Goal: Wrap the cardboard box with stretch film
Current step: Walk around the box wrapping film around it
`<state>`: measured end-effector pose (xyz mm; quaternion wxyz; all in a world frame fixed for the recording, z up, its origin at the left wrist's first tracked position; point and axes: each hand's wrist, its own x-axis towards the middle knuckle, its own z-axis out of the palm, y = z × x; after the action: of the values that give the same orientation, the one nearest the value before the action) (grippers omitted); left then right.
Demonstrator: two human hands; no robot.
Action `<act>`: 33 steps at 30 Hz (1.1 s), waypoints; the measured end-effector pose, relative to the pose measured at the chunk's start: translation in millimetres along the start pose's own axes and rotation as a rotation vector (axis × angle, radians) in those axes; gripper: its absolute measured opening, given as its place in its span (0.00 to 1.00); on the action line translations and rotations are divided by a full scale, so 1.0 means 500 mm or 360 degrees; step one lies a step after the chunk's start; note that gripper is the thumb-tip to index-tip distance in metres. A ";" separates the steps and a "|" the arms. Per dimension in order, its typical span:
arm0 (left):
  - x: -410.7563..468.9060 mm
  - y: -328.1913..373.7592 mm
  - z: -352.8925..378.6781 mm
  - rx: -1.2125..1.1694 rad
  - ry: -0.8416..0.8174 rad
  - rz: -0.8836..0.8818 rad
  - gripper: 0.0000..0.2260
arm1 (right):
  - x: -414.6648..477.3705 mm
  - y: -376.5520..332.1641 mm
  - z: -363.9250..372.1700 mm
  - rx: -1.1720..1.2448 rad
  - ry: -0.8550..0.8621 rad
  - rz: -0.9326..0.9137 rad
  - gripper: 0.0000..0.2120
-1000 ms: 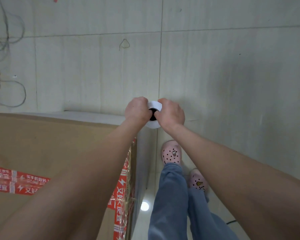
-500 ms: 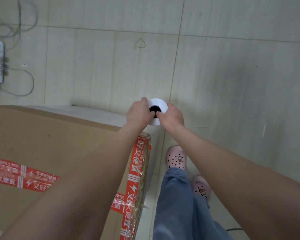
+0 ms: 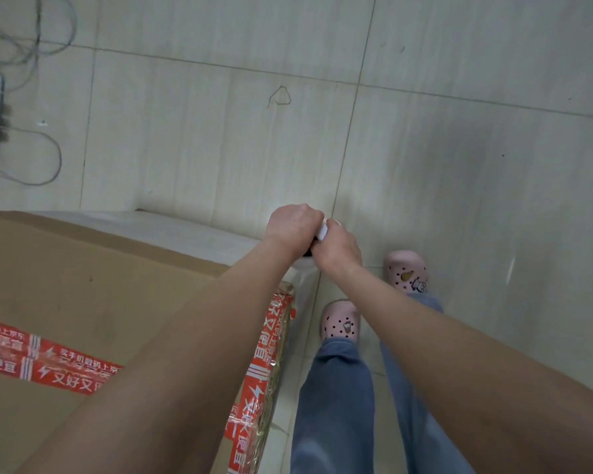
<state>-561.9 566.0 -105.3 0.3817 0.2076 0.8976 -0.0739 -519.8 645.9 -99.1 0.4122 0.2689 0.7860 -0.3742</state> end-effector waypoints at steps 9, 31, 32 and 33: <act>0.015 -0.058 -0.002 -0.0891 0.0319 -0.0710 0.02 | 0.040 -0.080 -0.052 -0.0464 0.0257 -0.0336 0.15; 0.029 -0.090 -0.057 -0.1488 0.0458 -0.1195 0.13 | 0.101 -0.177 -0.097 -0.0571 -0.0075 -0.0348 0.13; 0.030 -0.092 -0.058 -0.1531 0.0454 -0.1204 0.13 | 0.102 -0.178 -0.099 -0.0580 -0.0087 -0.0334 0.12; 0.030 -0.093 -0.057 -0.1557 0.0454 -0.1210 0.14 | 0.103 -0.179 -0.101 -0.0589 -0.0097 -0.0330 0.12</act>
<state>-610.1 537.1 -97.2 0.2562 -0.3163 0.8806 0.2426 -634.4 640.9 -90.8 0.4375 0.0948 0.8518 -0.2721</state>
